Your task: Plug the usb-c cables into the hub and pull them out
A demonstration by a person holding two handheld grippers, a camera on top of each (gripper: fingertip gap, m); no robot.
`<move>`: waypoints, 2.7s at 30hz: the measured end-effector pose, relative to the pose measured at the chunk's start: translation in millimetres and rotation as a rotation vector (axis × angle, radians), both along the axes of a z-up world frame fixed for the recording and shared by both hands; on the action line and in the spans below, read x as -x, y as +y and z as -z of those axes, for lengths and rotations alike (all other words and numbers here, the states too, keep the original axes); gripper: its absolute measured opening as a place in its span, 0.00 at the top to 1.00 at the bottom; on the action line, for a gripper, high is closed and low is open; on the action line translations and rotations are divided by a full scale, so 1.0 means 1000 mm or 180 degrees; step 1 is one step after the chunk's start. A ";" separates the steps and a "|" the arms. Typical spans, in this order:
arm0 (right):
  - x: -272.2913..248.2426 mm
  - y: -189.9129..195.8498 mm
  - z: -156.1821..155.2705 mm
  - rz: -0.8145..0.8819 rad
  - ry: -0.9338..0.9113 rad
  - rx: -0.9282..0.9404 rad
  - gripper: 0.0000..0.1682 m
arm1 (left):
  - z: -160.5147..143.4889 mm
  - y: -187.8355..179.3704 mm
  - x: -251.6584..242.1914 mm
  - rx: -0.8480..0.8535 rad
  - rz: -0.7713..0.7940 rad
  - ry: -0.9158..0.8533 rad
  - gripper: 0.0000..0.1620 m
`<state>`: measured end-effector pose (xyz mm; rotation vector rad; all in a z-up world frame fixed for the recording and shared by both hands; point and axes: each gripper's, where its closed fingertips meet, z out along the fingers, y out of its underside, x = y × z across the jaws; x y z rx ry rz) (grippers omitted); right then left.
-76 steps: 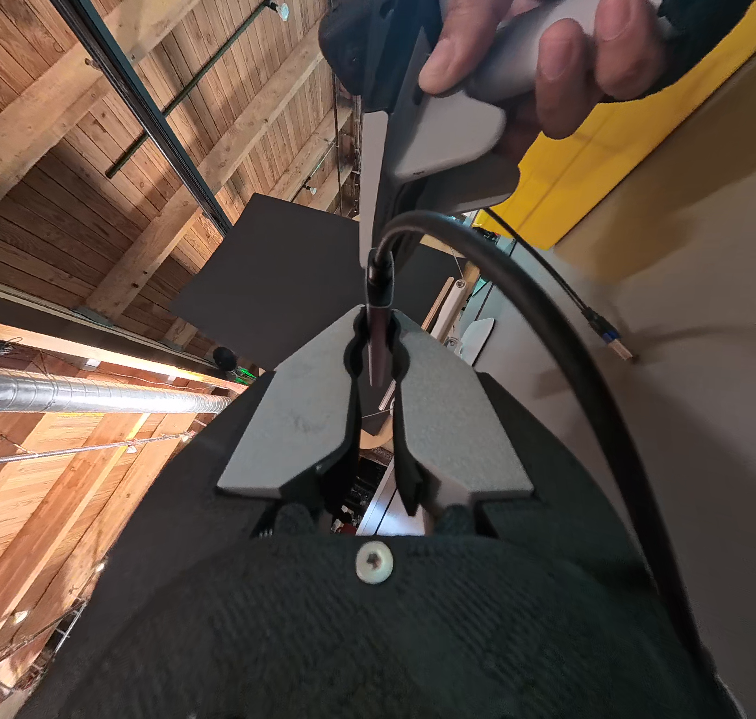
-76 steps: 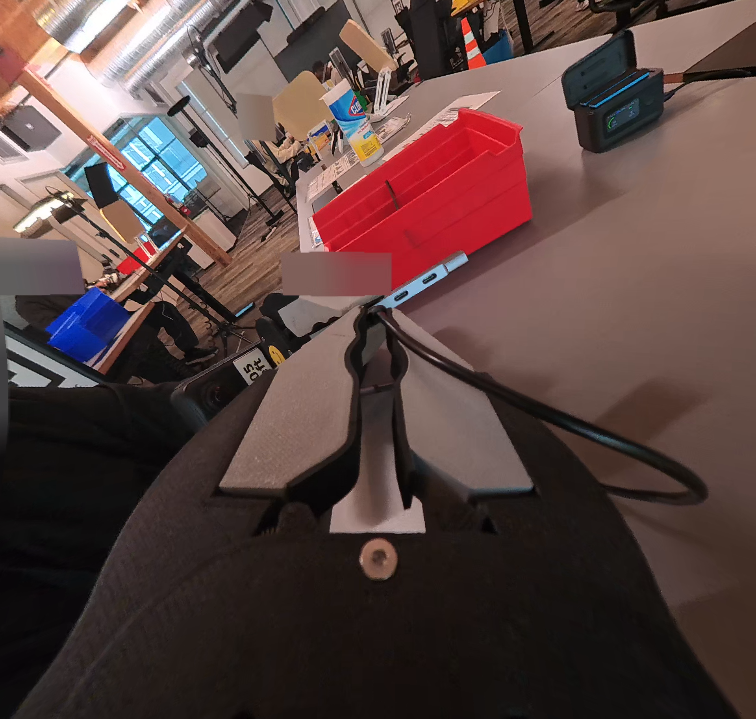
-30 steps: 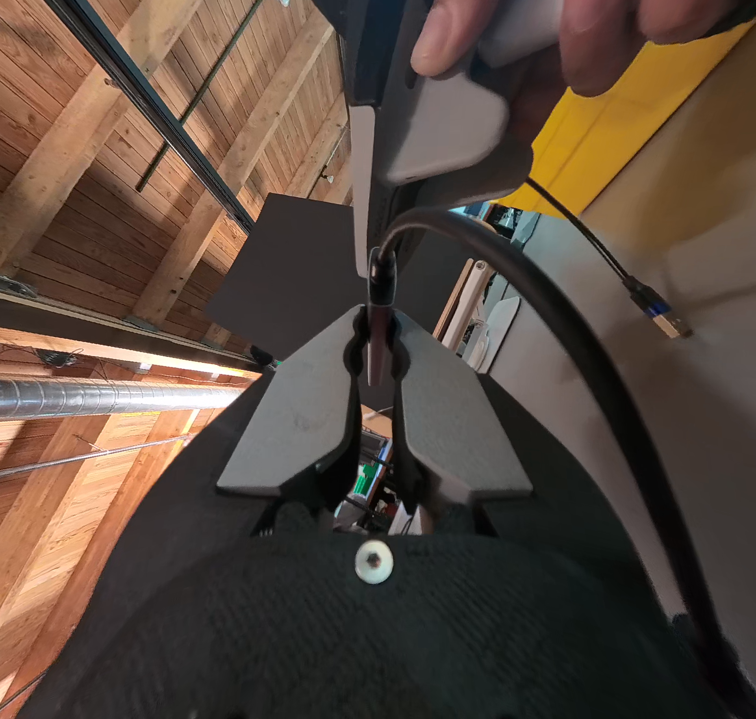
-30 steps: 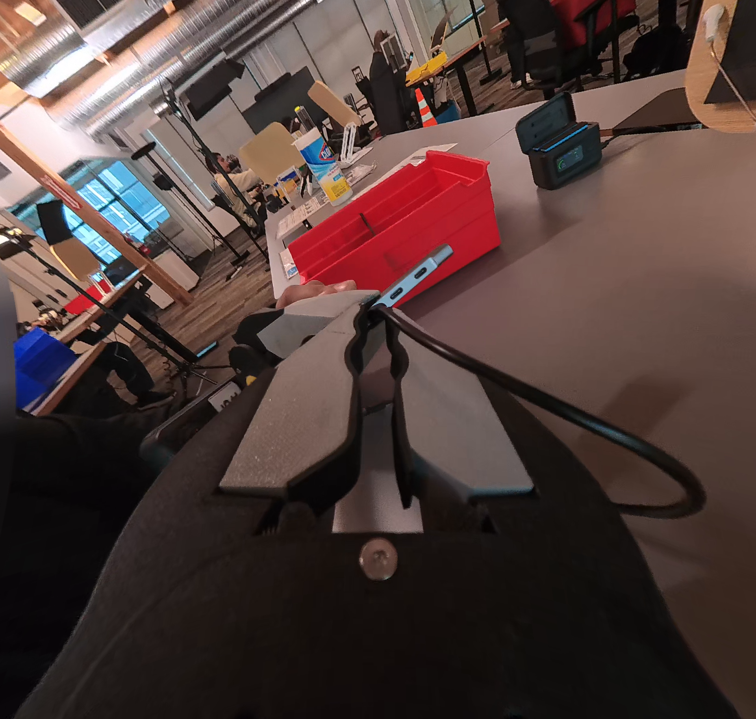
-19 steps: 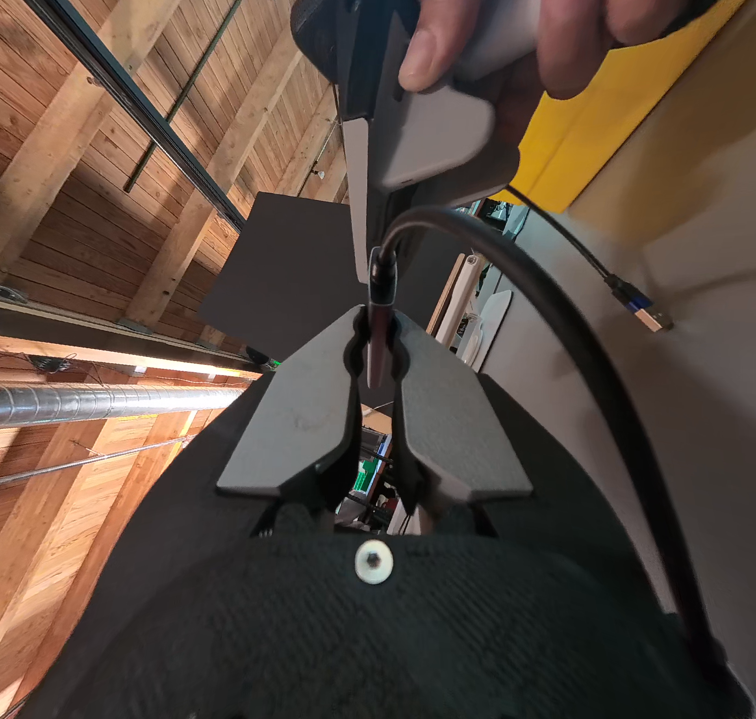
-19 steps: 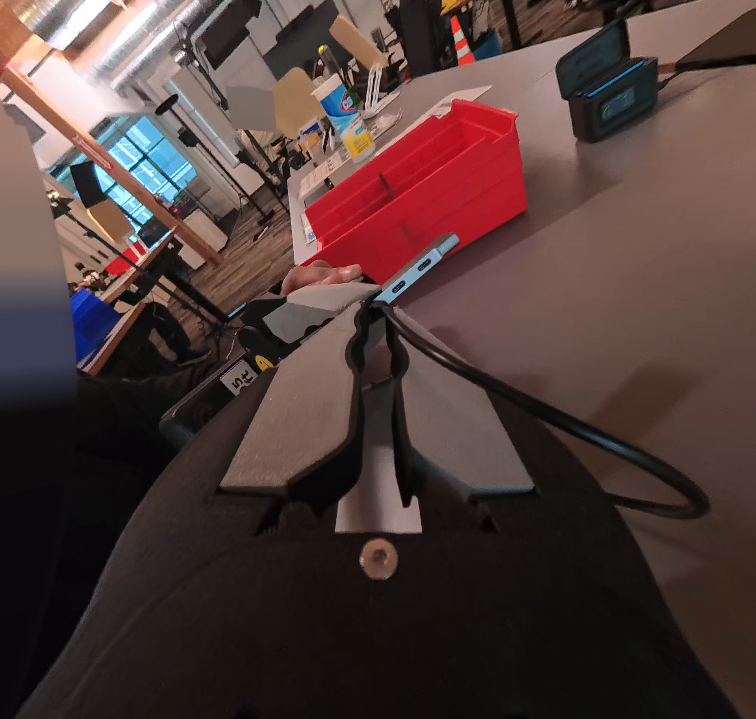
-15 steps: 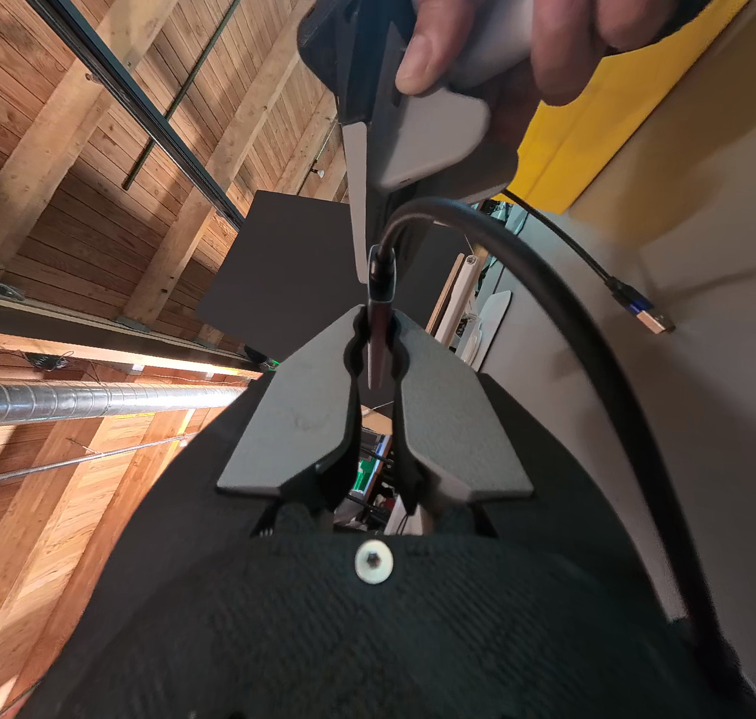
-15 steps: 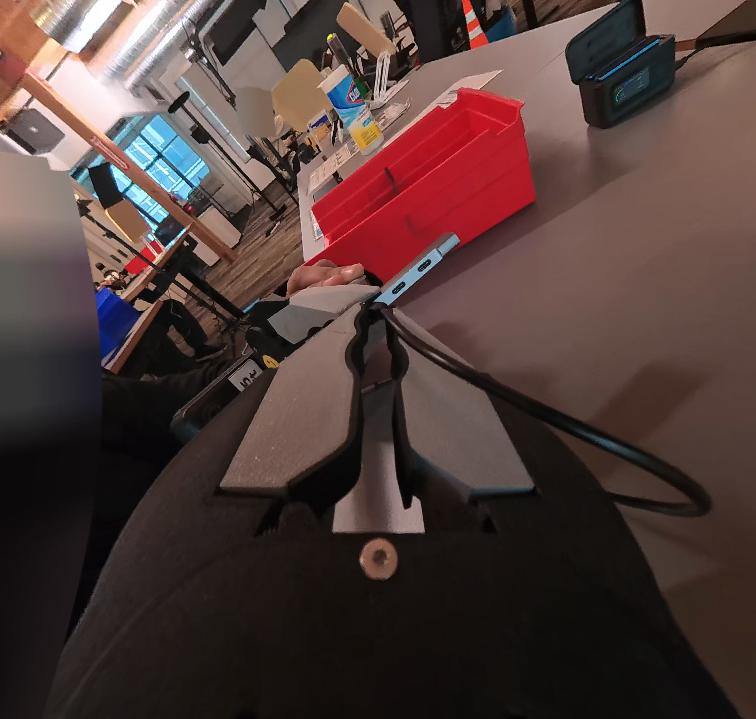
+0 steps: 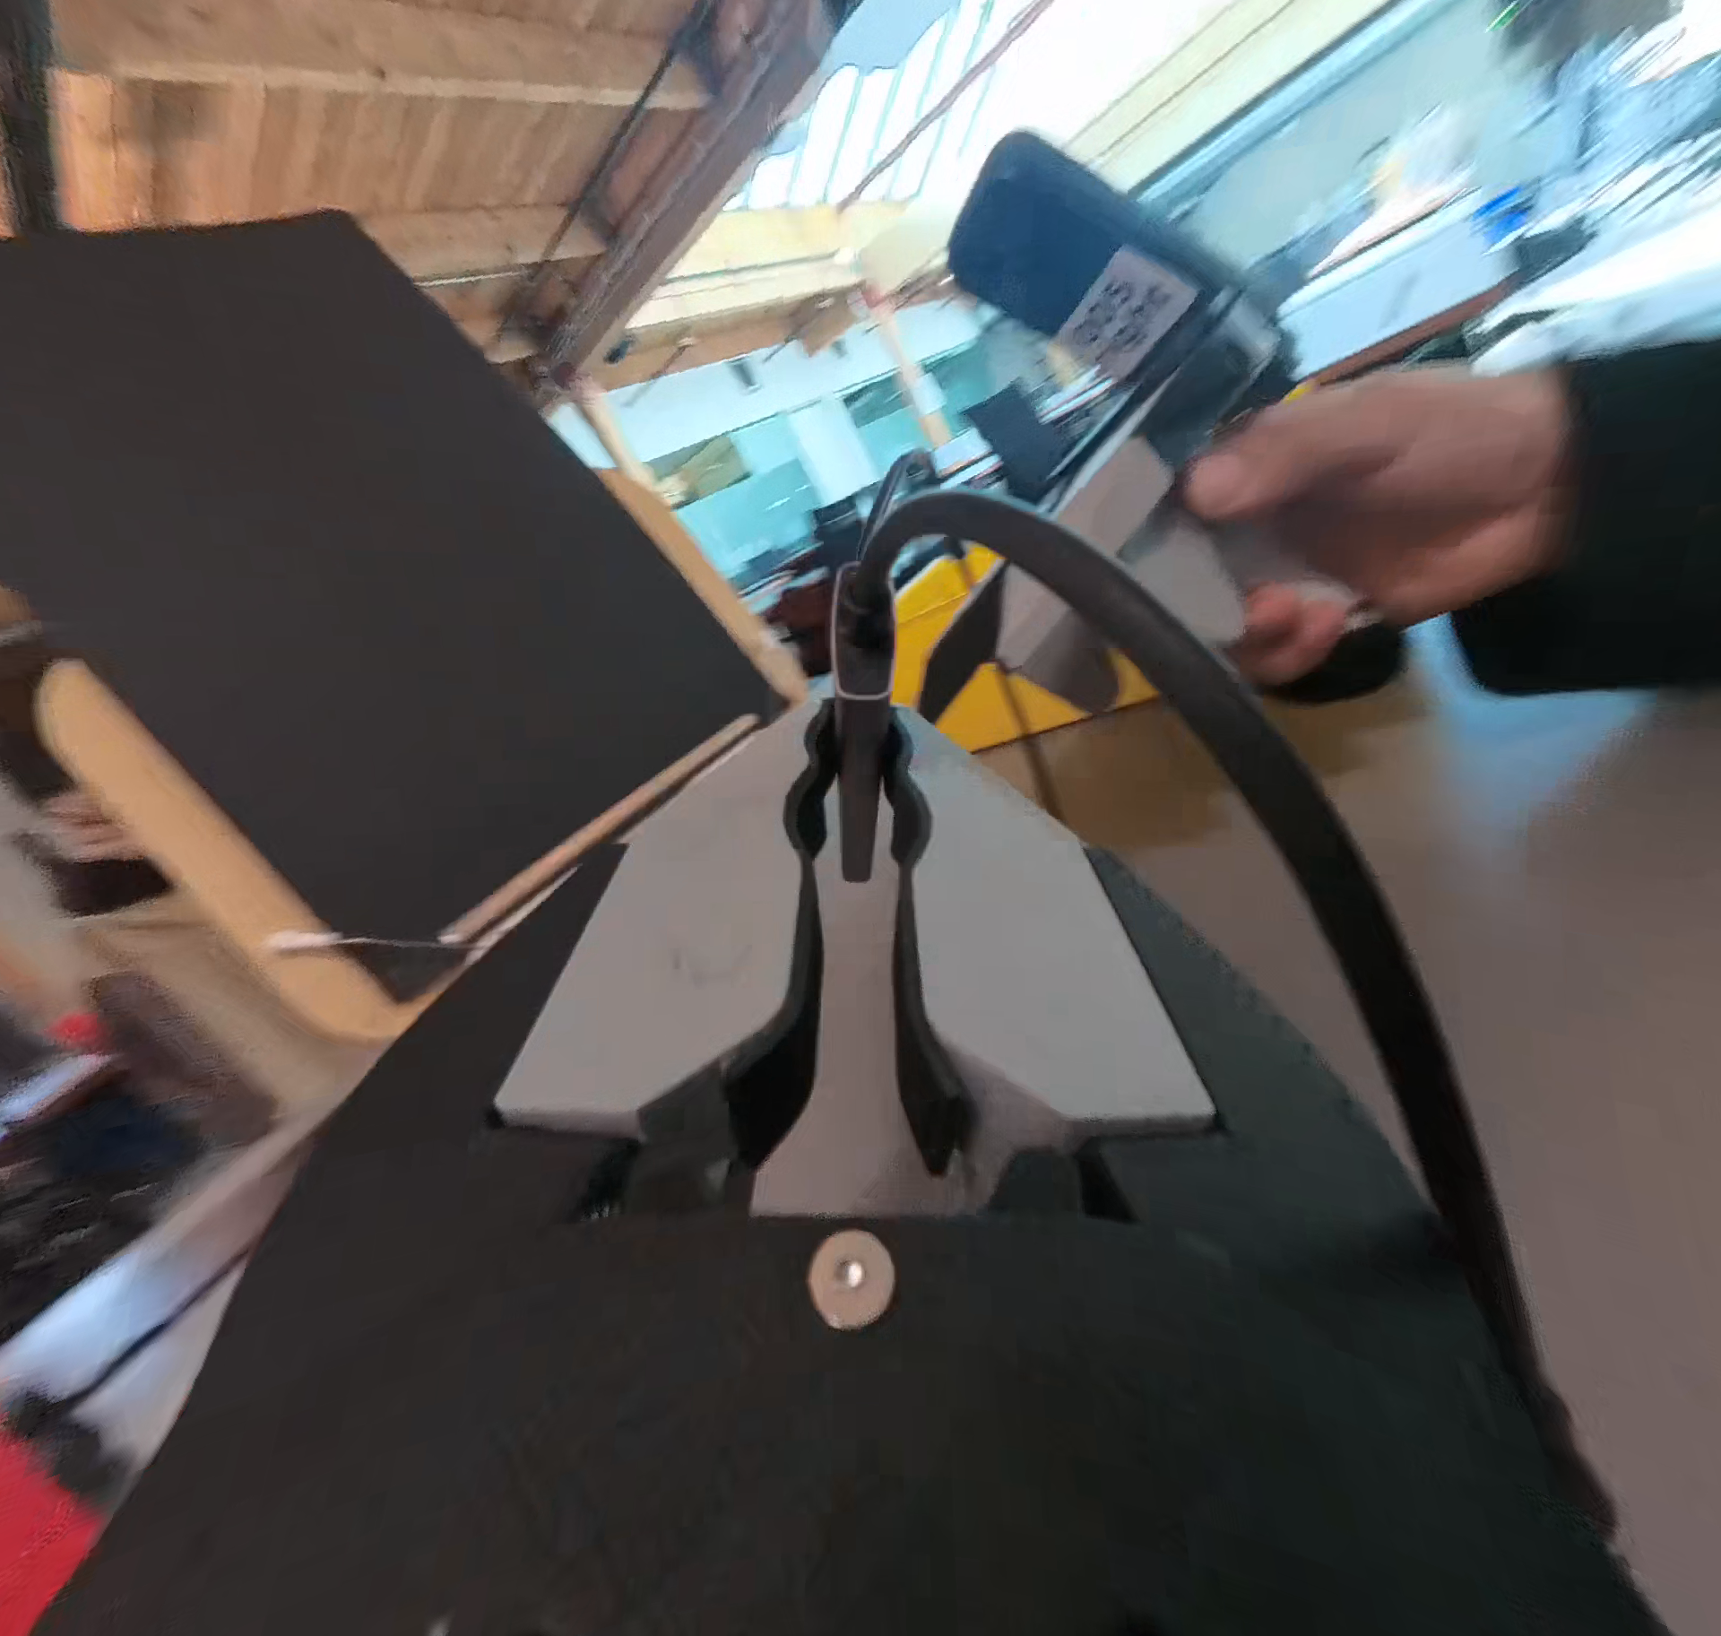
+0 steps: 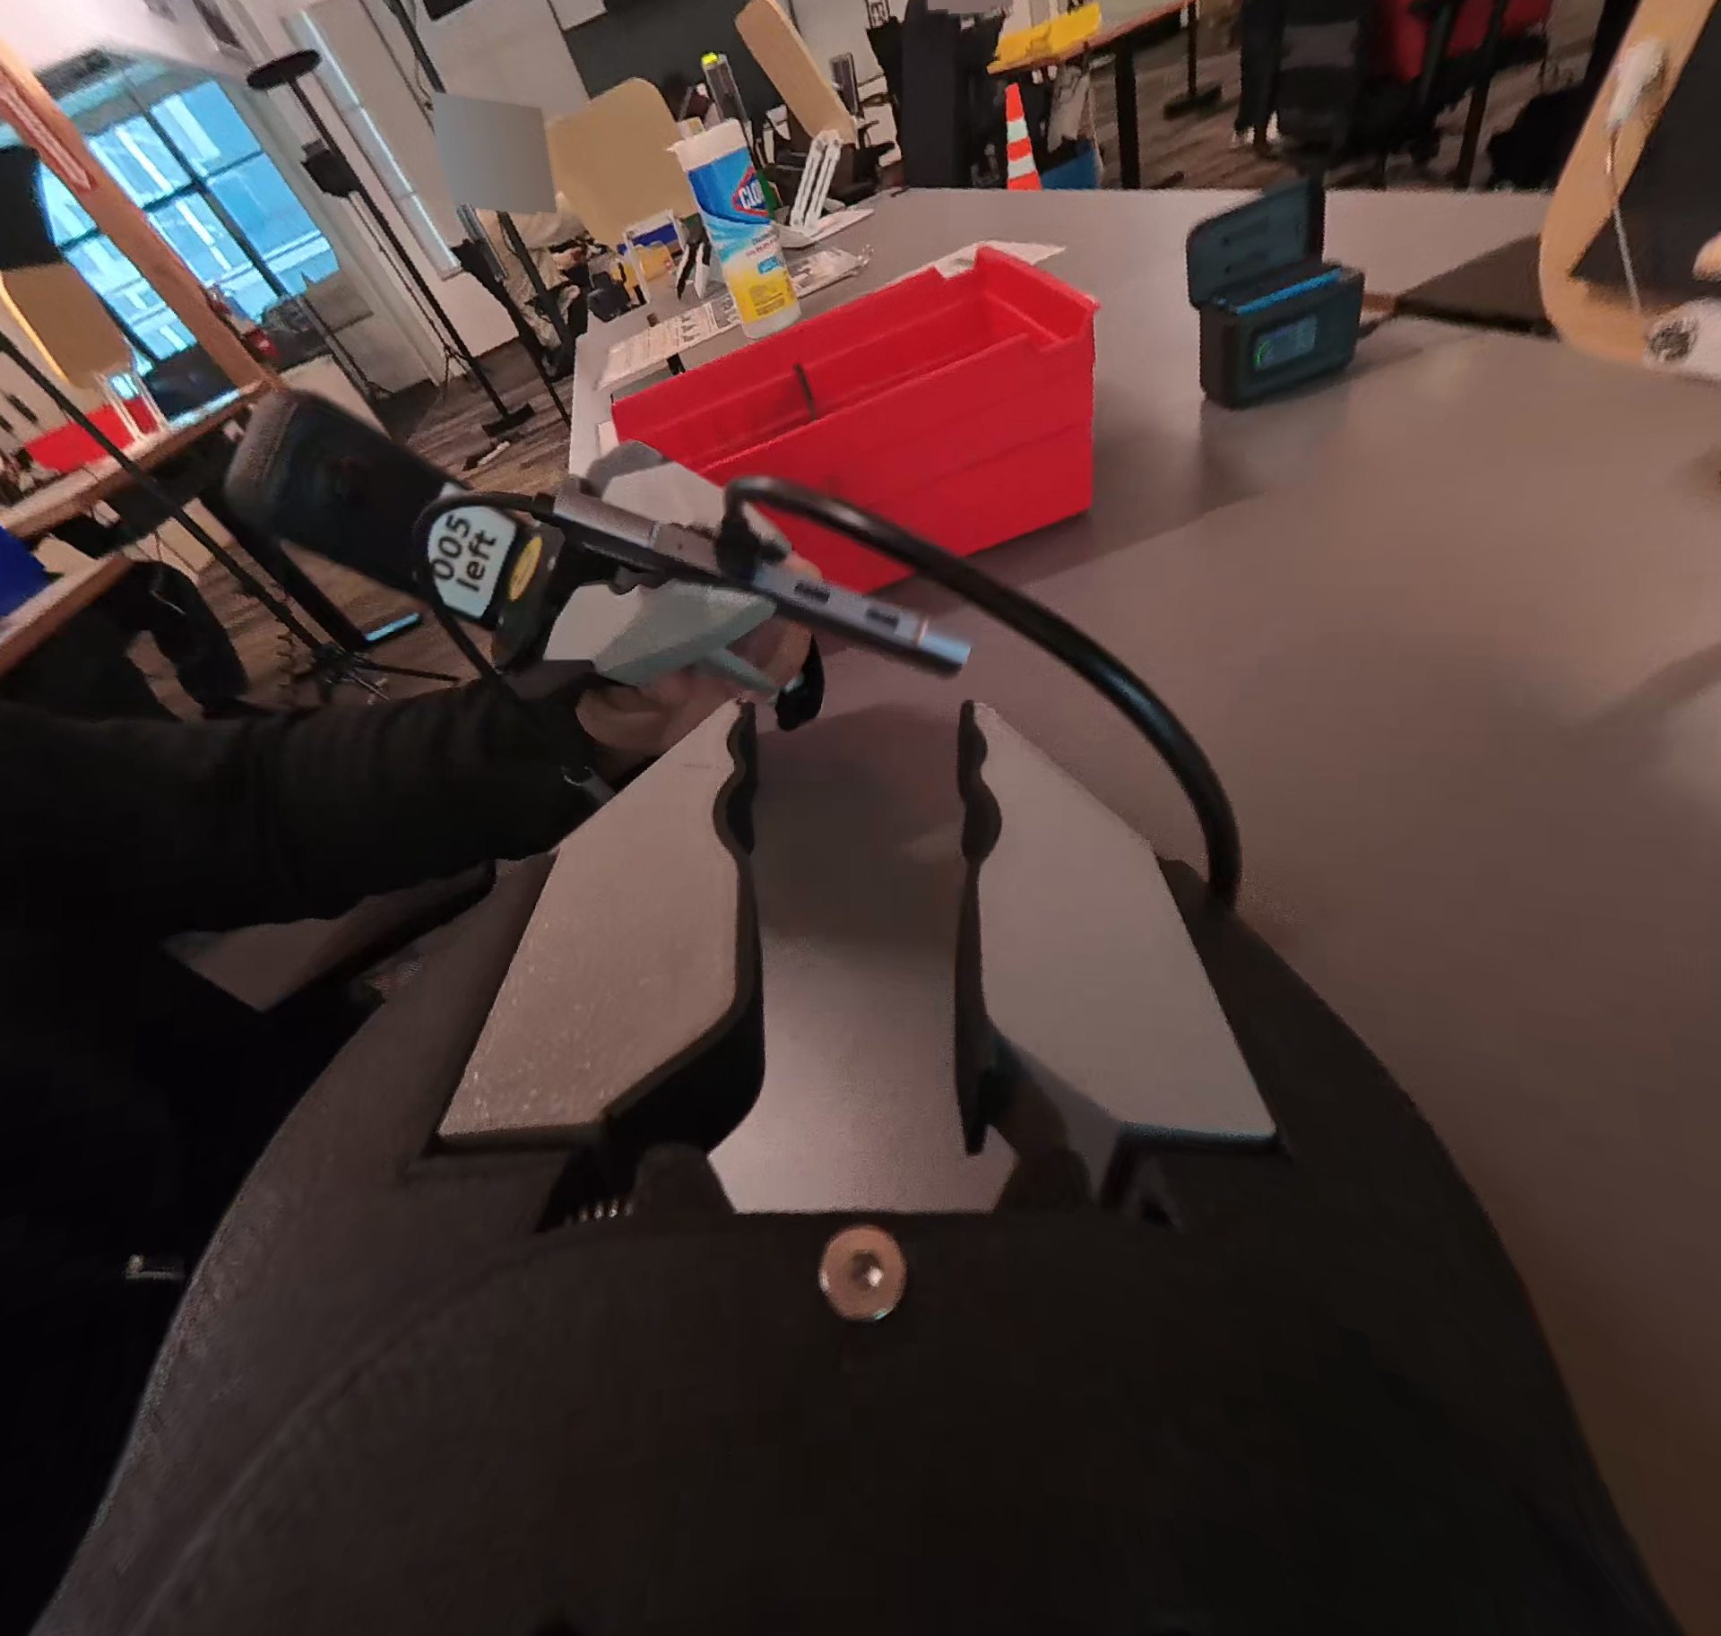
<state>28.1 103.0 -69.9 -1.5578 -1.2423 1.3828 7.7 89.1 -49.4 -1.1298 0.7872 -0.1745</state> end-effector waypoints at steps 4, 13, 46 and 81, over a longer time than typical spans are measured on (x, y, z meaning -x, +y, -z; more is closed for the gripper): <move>0.006 -0.004 -0.002 -0.0148 0.0028 -0.0680 0.72 | -0.006 -0.014 -0.008 0.0231 0.0565 -0.0373 0.96; 0.018 -0.033 0.035 -0.0639 -0.0440 -0.1075 0.94 | -0.005 -0.028 -0.018 0.0574 0.1089 -0.0607 0.95; -0.207 0.075 -0.149 0.1778 -0.0322 -0.1711 0.97 | 0.023 0.022 0.020 0.0759 -0.0151 -0.0507 0.94; -0.255 0.055 -0.143 0.1888 0.0639 -0.1692 0.97 | 0.022 0.019 0.005 0.0516 -0.0075 -0.0316 1.00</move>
